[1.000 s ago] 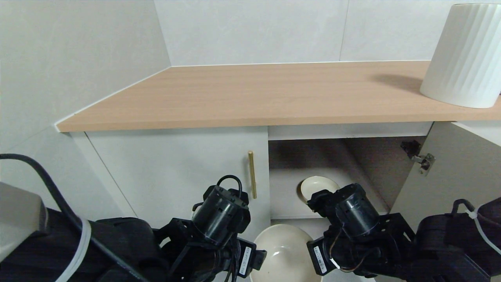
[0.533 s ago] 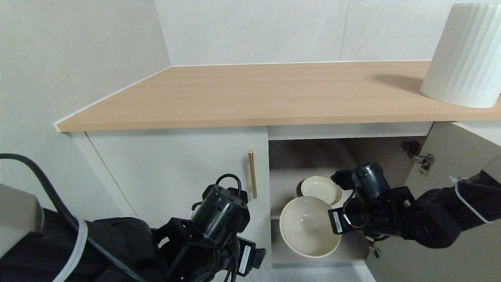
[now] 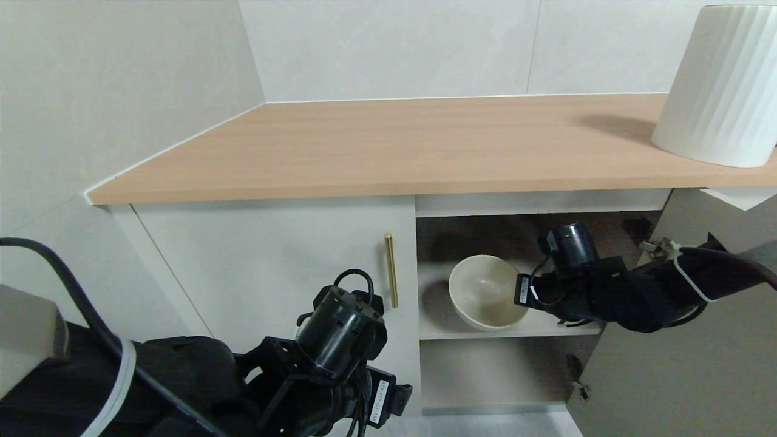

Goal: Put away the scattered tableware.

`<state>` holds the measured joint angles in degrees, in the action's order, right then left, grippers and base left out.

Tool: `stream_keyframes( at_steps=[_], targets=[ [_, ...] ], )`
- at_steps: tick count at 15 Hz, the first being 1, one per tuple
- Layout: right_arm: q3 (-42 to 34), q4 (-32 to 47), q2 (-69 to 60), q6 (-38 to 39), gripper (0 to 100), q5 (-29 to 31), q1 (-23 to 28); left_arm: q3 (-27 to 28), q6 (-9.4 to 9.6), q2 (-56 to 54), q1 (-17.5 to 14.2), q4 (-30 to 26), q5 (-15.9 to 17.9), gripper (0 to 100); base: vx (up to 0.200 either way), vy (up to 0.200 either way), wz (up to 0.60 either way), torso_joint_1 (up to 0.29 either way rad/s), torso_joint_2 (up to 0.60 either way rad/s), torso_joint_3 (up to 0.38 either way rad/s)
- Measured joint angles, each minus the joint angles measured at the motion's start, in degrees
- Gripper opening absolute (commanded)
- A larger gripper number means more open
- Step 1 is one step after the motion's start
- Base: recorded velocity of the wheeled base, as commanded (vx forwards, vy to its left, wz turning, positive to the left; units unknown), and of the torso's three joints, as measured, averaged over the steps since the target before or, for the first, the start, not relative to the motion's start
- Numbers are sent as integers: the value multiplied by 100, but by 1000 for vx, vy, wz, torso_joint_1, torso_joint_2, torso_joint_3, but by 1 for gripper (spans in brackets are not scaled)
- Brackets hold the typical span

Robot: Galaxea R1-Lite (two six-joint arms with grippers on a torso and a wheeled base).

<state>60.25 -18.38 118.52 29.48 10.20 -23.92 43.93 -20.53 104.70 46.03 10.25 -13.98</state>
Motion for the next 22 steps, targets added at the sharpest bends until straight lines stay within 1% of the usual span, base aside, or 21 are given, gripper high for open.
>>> stream_keyframes(
  at_steps=[6, 7, 10, 12, 22],
  targets=[
    [494, -11, 413, 446, 0, 151, 280, 0, 0, 0, -6, 0, -2, 100, 0, 0, 0, 0, 0, 0],
    [535, -28, 480, 462, 0, 176, 311, 0, 0, 0, -6, 0, -5, 100, 0, 0, 0, 0, 0, 0],
    [627, -414, 730, 449, 0, 451, 416, 0, 0, 0, -9, 1, -5, 100, 0, 0, 0, 0, 0, 0],
    [649, -540, 880, 432, 0, 507, 468, 0, -2, 0, -6, 1, -5, 100, 0, 0, 0, 0, 0, 0],
    [712, -540, 1206, 402, 0, 578, 513, 0, -2, -5, -11, 1, -7, 100, 0, 0, 0, 0, 0, 0]
  ],
)
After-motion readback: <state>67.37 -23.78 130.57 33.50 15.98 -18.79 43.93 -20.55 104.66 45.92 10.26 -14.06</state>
